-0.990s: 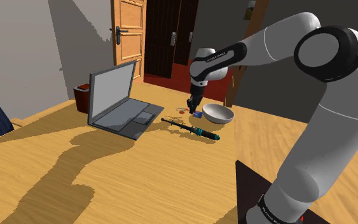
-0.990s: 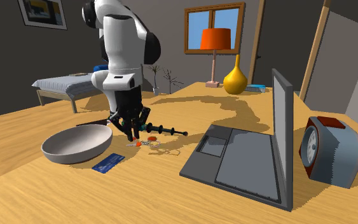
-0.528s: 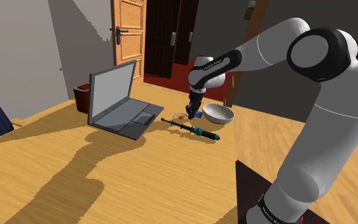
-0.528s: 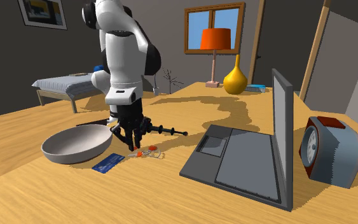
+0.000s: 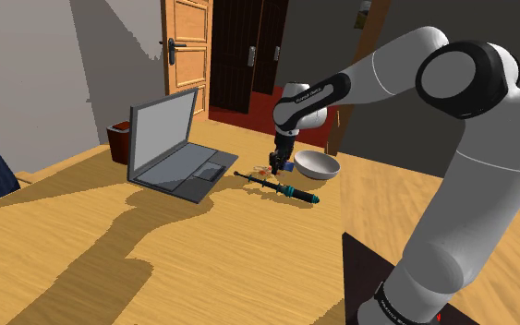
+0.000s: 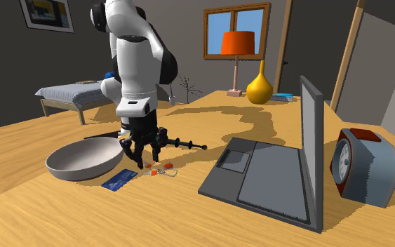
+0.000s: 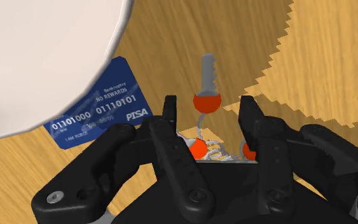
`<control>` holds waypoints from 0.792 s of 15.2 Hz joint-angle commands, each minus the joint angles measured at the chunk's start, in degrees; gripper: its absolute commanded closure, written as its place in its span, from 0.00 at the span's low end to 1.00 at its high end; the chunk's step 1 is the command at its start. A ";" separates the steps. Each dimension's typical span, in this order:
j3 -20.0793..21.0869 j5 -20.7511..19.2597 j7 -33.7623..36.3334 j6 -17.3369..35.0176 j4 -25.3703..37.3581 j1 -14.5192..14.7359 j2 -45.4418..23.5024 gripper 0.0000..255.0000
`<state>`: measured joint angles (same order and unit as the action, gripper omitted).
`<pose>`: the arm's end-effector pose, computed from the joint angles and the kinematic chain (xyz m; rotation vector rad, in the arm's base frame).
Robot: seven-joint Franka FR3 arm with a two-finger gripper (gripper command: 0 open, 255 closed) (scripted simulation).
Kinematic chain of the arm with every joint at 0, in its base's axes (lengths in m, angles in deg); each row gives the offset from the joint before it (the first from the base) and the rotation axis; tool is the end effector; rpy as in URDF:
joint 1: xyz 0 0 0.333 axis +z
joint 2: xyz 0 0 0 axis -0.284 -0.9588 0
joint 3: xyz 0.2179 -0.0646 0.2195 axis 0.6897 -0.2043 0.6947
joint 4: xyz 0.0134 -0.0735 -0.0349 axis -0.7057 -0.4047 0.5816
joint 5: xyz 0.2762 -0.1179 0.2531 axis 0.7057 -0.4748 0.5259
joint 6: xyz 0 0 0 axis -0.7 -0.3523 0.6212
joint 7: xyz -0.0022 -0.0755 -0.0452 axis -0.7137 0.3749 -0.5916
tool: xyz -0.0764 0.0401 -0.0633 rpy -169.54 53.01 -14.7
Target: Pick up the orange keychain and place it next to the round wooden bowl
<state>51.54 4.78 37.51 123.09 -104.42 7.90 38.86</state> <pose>0.5464 -0.1058 0.3461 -3.1242 -0.2469 -0.0047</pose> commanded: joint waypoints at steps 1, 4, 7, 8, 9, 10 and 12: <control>0.00 0.00 0.00 0.00 0.00 0.00 0.00 0.00; 0.00 0.00 0.00 0.00 0.00 0.00 0.00 0.00; -0.03 -0.15 0.10 -3.60 1.57 0.01 2.04 0.00; -0.04 -0.22 0.15 -5.43 2.47 0.01 2.96 0.00; -0.05 -0.26 0.18 -6.87 3.24 0.01 3.64 0.00; -0.05 -0.26 0.18 -6.87 3.24 0.00 3.64 0.00; -0.05 -0.26 0.18 -6.87 3.23 0.00 3.64 0.00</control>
<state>51.50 4.54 37.67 116.52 -101.28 7.90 42.34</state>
